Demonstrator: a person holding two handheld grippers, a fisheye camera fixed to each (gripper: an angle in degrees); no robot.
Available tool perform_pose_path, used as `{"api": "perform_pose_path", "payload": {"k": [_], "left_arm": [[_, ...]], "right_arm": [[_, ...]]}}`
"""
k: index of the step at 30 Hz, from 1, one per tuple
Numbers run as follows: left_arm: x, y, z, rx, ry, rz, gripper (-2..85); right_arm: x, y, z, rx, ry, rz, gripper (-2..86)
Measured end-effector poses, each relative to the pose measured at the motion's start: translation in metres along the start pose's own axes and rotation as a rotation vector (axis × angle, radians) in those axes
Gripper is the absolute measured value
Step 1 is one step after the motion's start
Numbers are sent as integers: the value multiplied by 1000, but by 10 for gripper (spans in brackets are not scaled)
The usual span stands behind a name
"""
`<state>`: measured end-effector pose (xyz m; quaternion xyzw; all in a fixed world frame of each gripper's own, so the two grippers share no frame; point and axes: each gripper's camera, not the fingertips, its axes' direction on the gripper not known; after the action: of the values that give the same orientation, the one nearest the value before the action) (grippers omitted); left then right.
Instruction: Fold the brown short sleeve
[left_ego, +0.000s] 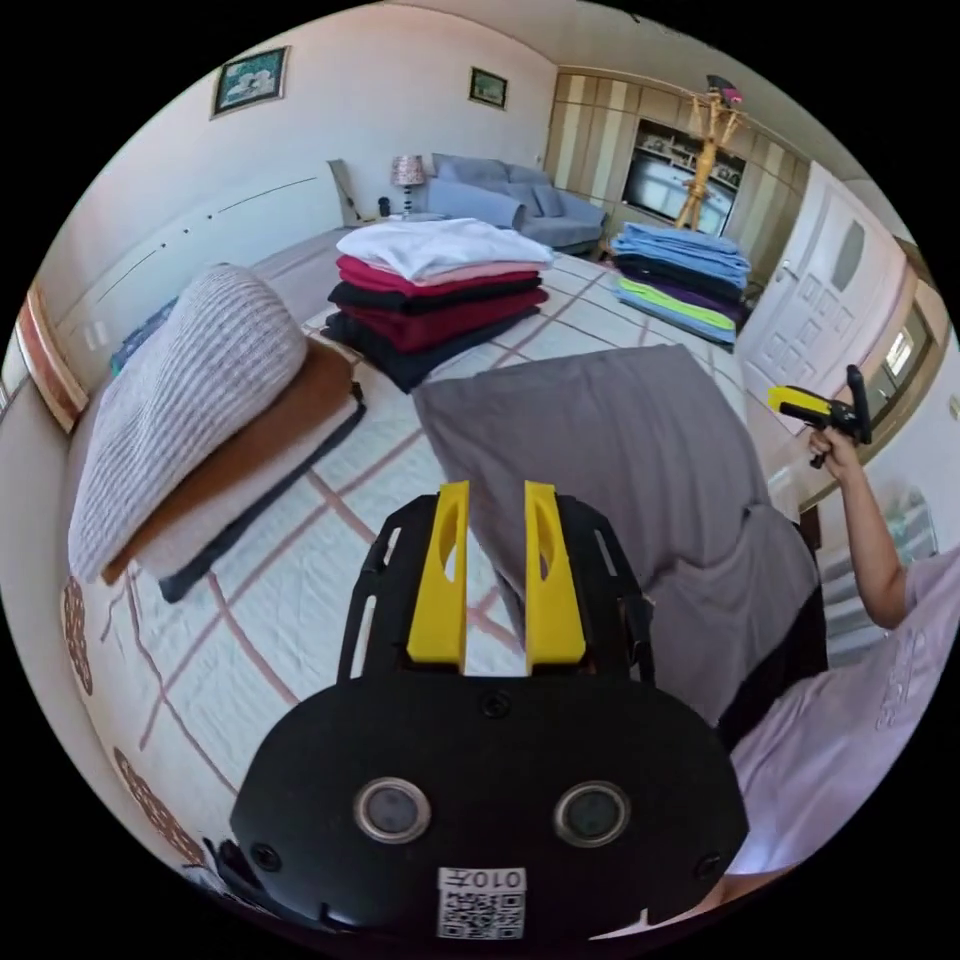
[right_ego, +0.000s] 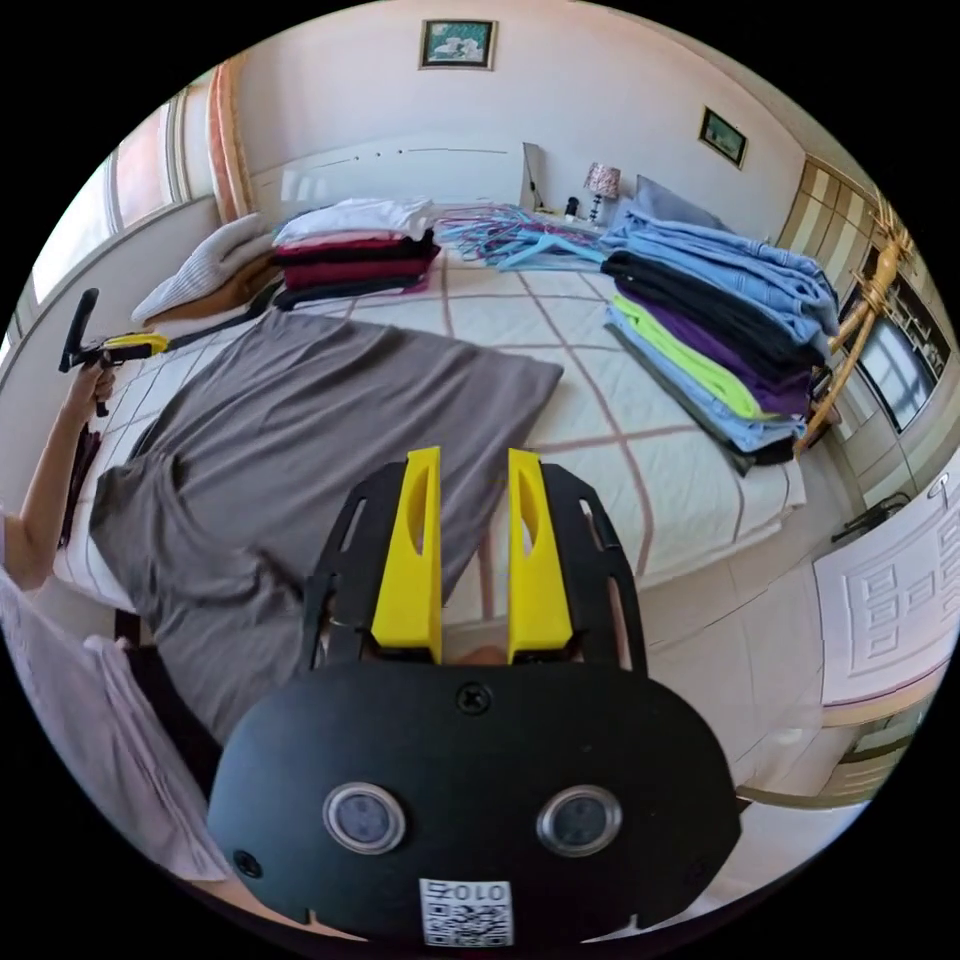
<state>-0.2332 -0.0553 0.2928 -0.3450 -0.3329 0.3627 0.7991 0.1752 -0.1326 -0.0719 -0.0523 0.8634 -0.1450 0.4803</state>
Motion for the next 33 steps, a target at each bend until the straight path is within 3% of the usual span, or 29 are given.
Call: {"api": "perform_pose_path", "payload": {"k": [3,7,13,18,22,27,33], "left_arm": [[-23,-52,48,-31,-62,-61,89],[-53,-85,96,-78,0,-175,109],[-72,-96,118,-89,75,-205,104],[-73,-99,123,-103,64,-172,81],[-72,-94,114,-5,215,-94,28],[-81,-71,68,210,320,-102,6],[-56,-45,-20,347,327,87,0]], "right_arm": [[33,-52,39,-8,24,33,109],[86,-93,93,-78,-75,152,115],[112,-97,137,-114,-219,215,114],[97,-87,148,-117,-148,173,97],[87,-82,145,-108,-196,104,38],[113,-63,129,-57,-301,181,19],[129,-29,60,95,-399,141,15]]}}
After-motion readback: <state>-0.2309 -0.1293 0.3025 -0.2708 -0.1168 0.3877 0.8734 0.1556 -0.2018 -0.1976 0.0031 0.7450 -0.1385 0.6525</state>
